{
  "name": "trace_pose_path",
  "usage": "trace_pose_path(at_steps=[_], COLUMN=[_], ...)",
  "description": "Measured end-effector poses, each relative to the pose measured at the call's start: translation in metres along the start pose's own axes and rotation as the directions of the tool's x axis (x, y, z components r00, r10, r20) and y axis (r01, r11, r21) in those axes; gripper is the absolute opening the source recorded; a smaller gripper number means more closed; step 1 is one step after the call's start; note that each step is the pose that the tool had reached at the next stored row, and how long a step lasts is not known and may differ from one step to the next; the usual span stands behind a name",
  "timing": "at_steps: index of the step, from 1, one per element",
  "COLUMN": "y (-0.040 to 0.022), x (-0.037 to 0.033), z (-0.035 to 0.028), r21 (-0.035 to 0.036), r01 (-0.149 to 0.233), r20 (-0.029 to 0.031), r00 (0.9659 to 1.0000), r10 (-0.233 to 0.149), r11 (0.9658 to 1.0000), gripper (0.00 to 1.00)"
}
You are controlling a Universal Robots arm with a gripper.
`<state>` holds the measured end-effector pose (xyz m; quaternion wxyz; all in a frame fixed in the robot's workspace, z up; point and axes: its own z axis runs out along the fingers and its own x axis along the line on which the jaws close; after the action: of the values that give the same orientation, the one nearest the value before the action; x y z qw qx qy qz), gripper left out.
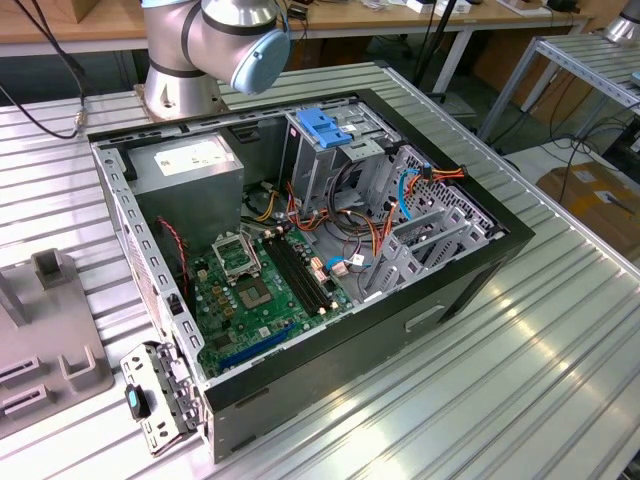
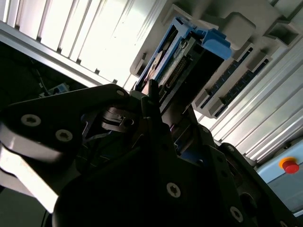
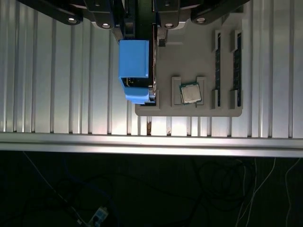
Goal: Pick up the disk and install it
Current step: 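Pick up the disk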
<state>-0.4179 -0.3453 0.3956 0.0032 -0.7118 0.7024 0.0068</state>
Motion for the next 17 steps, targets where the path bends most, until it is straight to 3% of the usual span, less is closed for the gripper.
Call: trace_pose_path(at_steps=[13, 17], y=[0.0, 0.0], x=[0.0, -0.0001], z=[-0.0014, -0.0055], r21=[-0.0002, -0.0001], r01=[0.0, 0.0], r20=[0.0, 0.0], r00=[1.0, 1.0], r10=[0.0, 0.0], r11=[1.0, 1.0], gripper=[0.35, 0.35])
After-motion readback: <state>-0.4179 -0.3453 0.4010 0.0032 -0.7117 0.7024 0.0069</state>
